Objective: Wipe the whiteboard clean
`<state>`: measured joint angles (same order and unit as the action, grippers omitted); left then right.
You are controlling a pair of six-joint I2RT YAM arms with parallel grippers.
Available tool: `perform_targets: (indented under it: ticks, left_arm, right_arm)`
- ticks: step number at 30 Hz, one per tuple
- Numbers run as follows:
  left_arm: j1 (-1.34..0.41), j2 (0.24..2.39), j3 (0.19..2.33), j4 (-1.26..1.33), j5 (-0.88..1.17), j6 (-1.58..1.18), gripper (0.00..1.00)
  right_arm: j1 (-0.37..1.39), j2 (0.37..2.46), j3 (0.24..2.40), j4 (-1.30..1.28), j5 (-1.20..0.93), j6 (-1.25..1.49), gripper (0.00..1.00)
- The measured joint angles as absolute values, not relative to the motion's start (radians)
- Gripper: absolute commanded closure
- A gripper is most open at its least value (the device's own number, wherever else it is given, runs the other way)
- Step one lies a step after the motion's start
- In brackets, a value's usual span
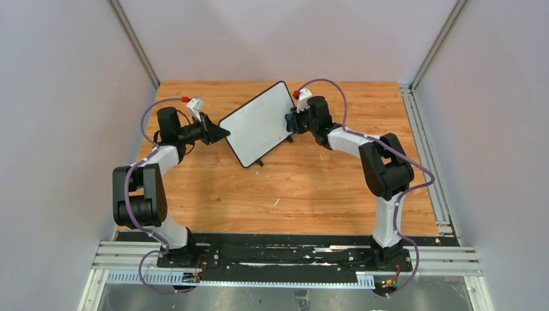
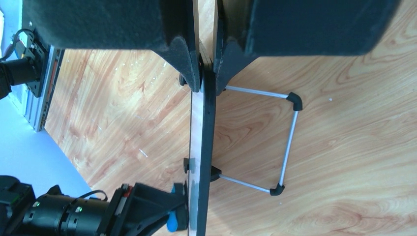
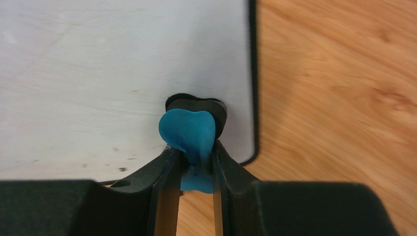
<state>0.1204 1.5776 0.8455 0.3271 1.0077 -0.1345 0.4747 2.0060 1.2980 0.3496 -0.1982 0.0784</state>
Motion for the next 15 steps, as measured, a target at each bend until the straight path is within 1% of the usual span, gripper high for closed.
perform_targets:
  ticks: [6, 15]
  left_arm:
    - [0.121, 1.578, 0.847, 0.316, 1.009, -0.128, 1.0]
    - [0.121, 1.578, 0.854, 0.299, 1.009, -0.116, 1.0]
  right_arm:
    - [0.416, 1.933, 1.29, 0.271, -0.108, 0.068, 0.99]
    - [0.384, 1.75, 1.237, 0.15, 0.002, 0.064, 0.99]
